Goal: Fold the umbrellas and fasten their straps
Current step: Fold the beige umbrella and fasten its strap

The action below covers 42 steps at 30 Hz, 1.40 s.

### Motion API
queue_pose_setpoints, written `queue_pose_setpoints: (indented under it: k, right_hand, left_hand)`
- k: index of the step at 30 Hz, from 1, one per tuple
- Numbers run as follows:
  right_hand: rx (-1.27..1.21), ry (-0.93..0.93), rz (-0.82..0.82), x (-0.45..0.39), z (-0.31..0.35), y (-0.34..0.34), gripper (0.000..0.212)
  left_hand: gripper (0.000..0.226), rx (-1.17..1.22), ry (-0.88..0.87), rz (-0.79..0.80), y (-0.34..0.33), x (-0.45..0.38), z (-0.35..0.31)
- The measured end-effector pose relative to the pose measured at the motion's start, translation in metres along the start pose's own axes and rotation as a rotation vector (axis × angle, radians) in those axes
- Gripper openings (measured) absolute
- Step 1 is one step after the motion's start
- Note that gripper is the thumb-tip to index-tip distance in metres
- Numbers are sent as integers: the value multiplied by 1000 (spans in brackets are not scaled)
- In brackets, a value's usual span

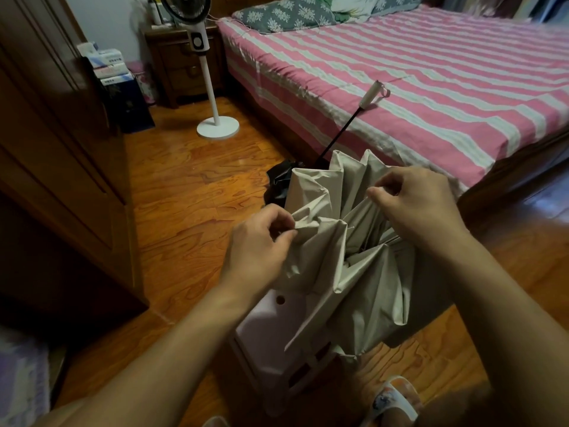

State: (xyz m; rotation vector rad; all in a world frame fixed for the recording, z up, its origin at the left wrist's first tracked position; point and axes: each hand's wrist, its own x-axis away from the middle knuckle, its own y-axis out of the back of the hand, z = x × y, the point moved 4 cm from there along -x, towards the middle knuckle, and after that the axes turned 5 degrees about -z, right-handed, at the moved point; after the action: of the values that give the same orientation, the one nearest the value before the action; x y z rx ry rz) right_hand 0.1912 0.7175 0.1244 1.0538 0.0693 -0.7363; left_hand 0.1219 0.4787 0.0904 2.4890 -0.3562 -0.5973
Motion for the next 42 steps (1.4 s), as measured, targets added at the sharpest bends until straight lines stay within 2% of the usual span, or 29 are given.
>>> queue_pose_setpoints:
  k: [3,7,10,12,15,18,22,25,26,30,33,35,38,40,42]
  right_hand:
    - [0,-67,-24,-5,-13,6,21]
    - [0,-97,-53,-8,-12,11,24]
    - [-11,-63,-53,-6,-3,13,22]
    - [11,-20,-63,-4,2,13,21]
    - [62,40,-39,-1,7,6,23]
    - [71,60,-21,-1,4,1,25]
    - [67,71,15,3,0,1,24]
    - [68,69,14,4,-4,4,22]
    - [63,61,3,3,-5,7,22]
    - [31,45,-29,-4,-2,20,22]
    - [27,78,-47,-5,4,22,24]
    - [35,107,-45,-3,7,19,24]
    - [35,134,-37,-2,8,14,22]
    - [33,132,-43,-2,5,12,21]
    - [33,127,-42,-3,0,11,20]
  left_hand:
    - [15,-121,-136,72,34,-3,-9]
    - [16,-302,-303,86,57,3,-19]
    - [40,-394,-369,95,55,13,-22]
    - [54,-432,-404,160,49,17,-22]
    - [55,-533,-308,337,35,16,-15]
    - [37,-614,-187,424,31,13,-3]
    - [15,-576,-90,385,39,7,8]
    - [6,-619,-153,334,44,4,17]
    - [8,-585,-192,317,44,4,18]
    - [50,-275,-273,255,43,9,6]
    - [66,-337,-372,208,26,14,-5]
    - [68,-355,-336,156,16,8,-4]
    - [47,-324,-280,152,9,-5,5]
    - [23,-318,-311,206,7,-8,9]
    - [11,-323,-346,256,8,-6,12]
